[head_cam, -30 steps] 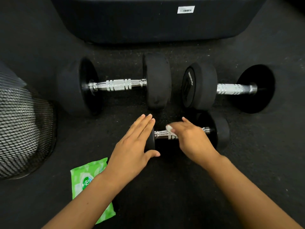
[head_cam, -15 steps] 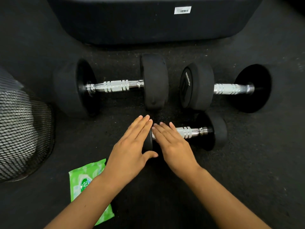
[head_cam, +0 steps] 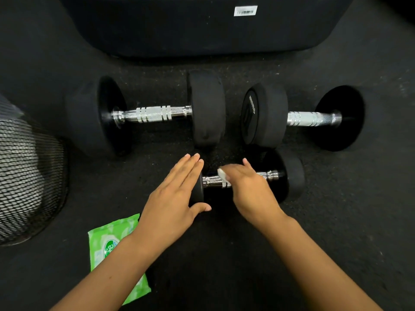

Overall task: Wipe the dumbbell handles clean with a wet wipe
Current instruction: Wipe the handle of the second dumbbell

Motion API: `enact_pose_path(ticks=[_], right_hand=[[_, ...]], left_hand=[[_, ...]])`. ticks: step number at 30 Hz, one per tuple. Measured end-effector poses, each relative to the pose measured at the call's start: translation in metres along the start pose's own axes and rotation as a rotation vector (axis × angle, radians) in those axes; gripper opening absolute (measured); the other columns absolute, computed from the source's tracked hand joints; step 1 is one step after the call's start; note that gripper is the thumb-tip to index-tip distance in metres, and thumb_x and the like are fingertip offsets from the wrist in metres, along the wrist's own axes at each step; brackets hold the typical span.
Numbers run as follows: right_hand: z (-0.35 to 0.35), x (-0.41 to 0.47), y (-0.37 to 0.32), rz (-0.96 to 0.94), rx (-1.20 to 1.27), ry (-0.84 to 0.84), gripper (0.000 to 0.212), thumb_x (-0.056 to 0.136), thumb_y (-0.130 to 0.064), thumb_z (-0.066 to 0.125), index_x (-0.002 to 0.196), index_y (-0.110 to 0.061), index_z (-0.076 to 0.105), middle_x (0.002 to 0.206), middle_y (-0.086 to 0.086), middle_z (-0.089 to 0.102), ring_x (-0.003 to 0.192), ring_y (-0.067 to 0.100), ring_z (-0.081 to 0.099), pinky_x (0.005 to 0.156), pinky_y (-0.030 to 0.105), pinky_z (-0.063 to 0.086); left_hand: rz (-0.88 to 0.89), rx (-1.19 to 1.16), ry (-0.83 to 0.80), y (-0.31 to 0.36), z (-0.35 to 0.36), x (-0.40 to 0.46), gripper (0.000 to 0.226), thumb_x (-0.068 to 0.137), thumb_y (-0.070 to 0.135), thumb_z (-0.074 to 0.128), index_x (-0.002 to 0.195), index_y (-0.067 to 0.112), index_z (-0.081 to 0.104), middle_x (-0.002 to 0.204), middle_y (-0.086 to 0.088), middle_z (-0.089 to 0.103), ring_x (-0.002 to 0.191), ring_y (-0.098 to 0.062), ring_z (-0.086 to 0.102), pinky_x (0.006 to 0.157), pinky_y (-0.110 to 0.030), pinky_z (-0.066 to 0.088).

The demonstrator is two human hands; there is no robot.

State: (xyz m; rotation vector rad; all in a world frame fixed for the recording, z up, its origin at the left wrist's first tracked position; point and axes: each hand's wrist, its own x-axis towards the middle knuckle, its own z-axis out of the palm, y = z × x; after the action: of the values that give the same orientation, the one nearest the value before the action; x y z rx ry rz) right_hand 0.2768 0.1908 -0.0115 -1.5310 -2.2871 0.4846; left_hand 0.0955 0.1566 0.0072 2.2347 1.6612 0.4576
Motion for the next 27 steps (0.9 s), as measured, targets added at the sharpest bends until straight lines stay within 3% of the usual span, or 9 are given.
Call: enact_pose_path(ticks=[5, 9, 14, 18, 22, 24, 27], right_hand=[[-0.006, -0.013, 0.011, -0.093, -0.073, -0.001, 0.042, 0.076, 0.004, 0.048, 0.114, -0.007, 0.063, 0.112, 0.007, 0.066, 0.11, 0.022, 0.058, 0.108, 0.038, 0.024], [-0.005, 0.007, 0.0, 0.056, 0.012, -0.04, 0.036, 0.077, -0.002, 0.041, 0.104, -0.006, 0.064, 0.095, 0.009, 0.068, 0.094, 0.025, 0.062, 0.107, 0.03, 0.021], [0.001, -0.019, 0.007, -0.149, -0.069, 0.067, 0.04, 0.08, 0.0, 0.042, 0.114, -0.004, 0.062, 0.116, 0.009, 0.064, 0.113, 0.022, 0.055, 0.109, 0.034, 0.027], [0.001, 0.0, 0.004, 0.028, -0.018, 0.082, 0.039, 0.072, 0.009, 0.052, 0.105, -0.006, 0.064, 0.1, 0.009, 0.067, 0.1, 0.023, 0.061, 0.11, 0.029, 0.021], [0.01, -0.027, 0.002, -0.138, -0.048, 0.084, 0.044, 0.081, 0.004, 0.042, 0.122, -0.002, 0.057, 0.126, 0.011, 0.058, 0.124, 0.025, 0.047, 0.113, 0.038, 0.02], [0.004, -0.029, 0.017, -0.168, -0.085, 0.117, 0.045, 0.081, 0.003, 0.039, 0.121, -0.002, 0.058, 0.126, 0.011, 0.058, 0.124, 0.025, 0.047, 0.112, 0.038, 0.022], [0.004, -0.009, 0.009, -0.004, -0.041, 0.116, 0.038, 0.081, 0.0, 0.042, 0.113, -0.004, 0.062, 0.113, 0.01, 0.065, 0.112, 0.025, 0.057, 0.111, 0.033, 0.022]], left_hand=[[-0.01, -0.032, -0.015, 0.002, -0.001, -0.002, 0.092, 0.07, 0.038, 0.076, 0.145, 0.017, 0.027, 0.152, 0.009, 0.02, 0.14, -0.003, 0.01, 0.109, -0.029, 0.022], [0.007, -0.028, -0.01, 0.0, 0.0, -0.001, 0.091, 0.07, 0.038, 0.076, 0.145, 0.017, 0.027, 0.152, 0.01, 0.02, 0.14, -0.002, 0.008, 0.11, -0.027, 0.018], [0.008, -0.026, -0.018, 0.0, 0.0, -0.002, 0.091, 0.07, 0.041, 0.074, 0.145, 0.017, 0.027, 0.152, 0.01, 0.021, 0.141, -0.003, 0.01, 0.109, -0.026, 0.021], [0.076, 0.105, -0.022, 0.001, -0.003, 0.001, 0.086, 0.073, 0.044, 0.069, 0.141, 0.006, 0.032, 0.15, -0.006, 0.03, 0.14, -0.017, 0.016, 0.116, -0.034, 0.009], [0.124, 0.244, -0.045, 0.007, -0.004, -0.001, 0.08, 0.081, 0.044, 0.06, 0.139, -0.002, 0.03, 0.149, -0.015, 0.029, 0.141, -0.026, 0.012, 0.114, -0.04, 0.007], [0.131, 0.217, -0.059, 0.007, -0.002, -0.002, 0.084, 0.079, 0.043, 0.059, 0.143, 0.001, 0.022, 0.152, -0.013, 0.022, 0.142, -0.023, 0.01, 0.114, -0.038, 0.006], [0.139, 0.177, -0.078, 0.002, -0.002, -0.001, 0.085, 0.081, 0.044, 0.055, 0.145, 0.004, 0.016, 0.154, -0.009, 0.016, 0.143, -0.02, 0.008, 0.114, -0.036, 0.004]])
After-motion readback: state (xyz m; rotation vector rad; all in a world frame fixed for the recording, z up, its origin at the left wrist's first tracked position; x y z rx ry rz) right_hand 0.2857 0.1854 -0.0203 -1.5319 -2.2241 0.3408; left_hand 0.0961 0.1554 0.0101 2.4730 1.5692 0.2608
